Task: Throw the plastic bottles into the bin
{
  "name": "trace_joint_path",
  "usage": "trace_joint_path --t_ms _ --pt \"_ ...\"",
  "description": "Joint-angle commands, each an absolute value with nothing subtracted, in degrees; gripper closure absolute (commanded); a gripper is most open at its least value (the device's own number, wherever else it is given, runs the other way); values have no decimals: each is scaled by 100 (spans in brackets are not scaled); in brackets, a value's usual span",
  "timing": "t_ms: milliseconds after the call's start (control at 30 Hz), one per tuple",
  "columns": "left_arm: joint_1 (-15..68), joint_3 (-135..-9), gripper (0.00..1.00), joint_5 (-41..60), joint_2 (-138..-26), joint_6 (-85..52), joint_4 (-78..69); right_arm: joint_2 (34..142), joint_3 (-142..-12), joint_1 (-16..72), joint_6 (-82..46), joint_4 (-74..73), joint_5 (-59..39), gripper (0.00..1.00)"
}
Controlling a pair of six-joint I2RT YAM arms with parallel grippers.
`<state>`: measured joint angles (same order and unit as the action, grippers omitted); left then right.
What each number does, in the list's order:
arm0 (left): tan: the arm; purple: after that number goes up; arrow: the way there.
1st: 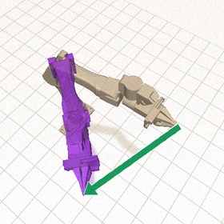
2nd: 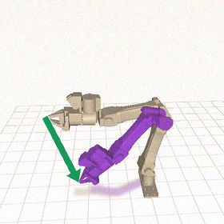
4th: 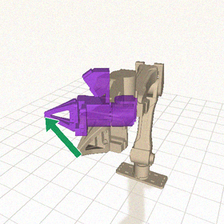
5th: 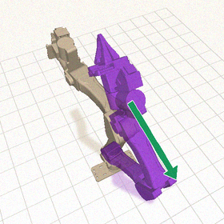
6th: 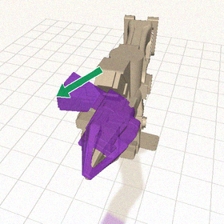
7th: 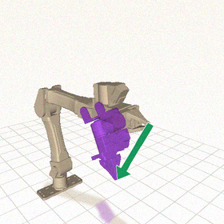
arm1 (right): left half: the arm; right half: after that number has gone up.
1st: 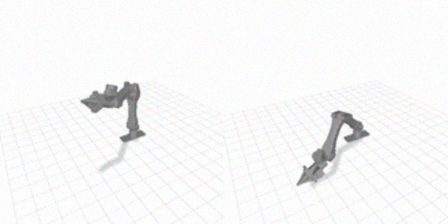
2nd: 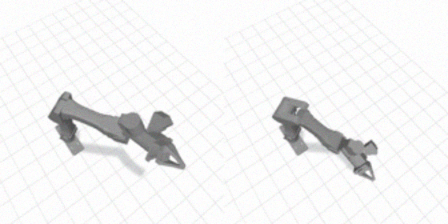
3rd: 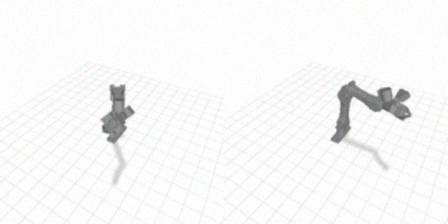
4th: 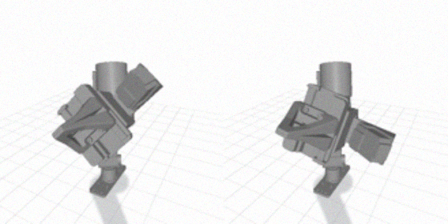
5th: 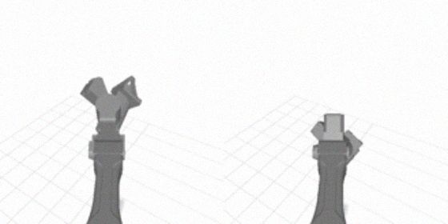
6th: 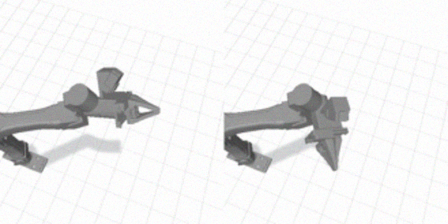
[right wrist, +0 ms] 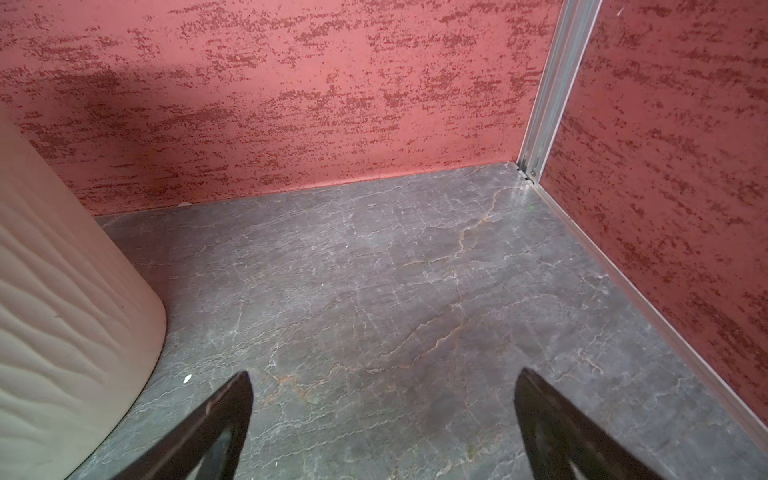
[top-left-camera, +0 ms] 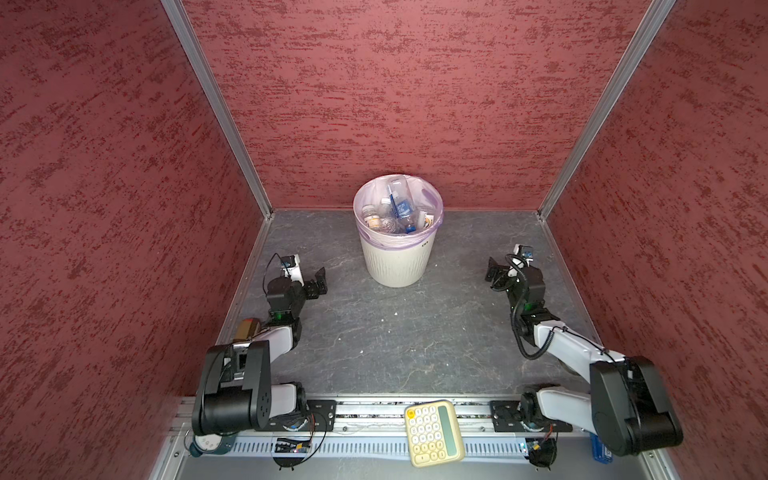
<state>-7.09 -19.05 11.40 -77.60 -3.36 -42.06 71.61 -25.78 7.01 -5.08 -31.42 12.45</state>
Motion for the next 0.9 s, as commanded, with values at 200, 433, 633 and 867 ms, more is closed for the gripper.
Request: trace_joint_path --t_ms 200,433,633,867 --pt "-707 -2021 1 1640 -8685 -84 -5334 7366 -2344 342 64 -4316 824 2" --pt "-515 -2147 1 1371 -8782 53 -5172 7806 -2239 -264 -87 -4757 166 2" --pt "-453 -2178 1 1231 -8774 85 -5082 8630 -1847 -447 -94 -6014 -500 2" --pt "-358 -2180 1 1037 -8780 122 -5089 8835 -1712 -528 -169 -6421 -534 2"
